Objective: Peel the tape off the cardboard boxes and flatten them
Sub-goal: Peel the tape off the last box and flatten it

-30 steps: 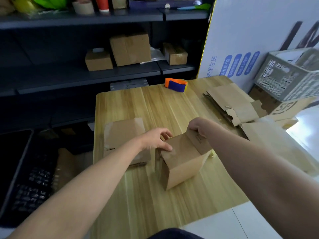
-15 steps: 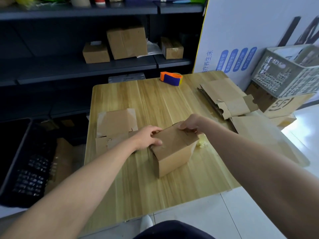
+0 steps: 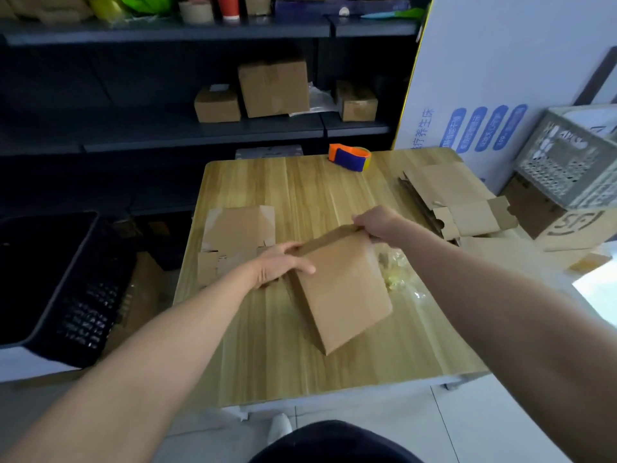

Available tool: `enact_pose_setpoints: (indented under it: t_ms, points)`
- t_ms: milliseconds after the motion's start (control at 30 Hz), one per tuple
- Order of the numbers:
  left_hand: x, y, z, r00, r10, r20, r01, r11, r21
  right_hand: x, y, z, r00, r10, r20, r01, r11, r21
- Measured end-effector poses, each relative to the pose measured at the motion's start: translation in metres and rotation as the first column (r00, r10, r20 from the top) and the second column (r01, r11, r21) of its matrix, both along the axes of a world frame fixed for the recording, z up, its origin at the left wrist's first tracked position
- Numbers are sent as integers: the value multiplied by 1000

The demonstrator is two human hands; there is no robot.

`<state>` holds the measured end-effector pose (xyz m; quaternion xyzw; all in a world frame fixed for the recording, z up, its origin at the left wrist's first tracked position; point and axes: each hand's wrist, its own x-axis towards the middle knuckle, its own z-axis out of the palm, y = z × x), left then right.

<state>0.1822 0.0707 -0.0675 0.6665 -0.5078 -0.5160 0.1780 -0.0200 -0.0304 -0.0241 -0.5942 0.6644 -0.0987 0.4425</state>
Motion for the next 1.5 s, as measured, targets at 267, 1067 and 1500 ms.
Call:
enact_pose_setpoints:
  t_ms: [267,1067,1500]
  points:
    - [16,-14,-5,743,574,-344,-390,789,474,-37,-8,17,970,176,168,-214,945,246]
    - [-32,-27,16,994,72,81,-40,941,-336,-3,-24,-24,960,-279,23,263,929,261]
    - [-48,-21,-5,875,-29,483,219,914,-342,-11,-19,-31,977,214,-16,-182,868,462]
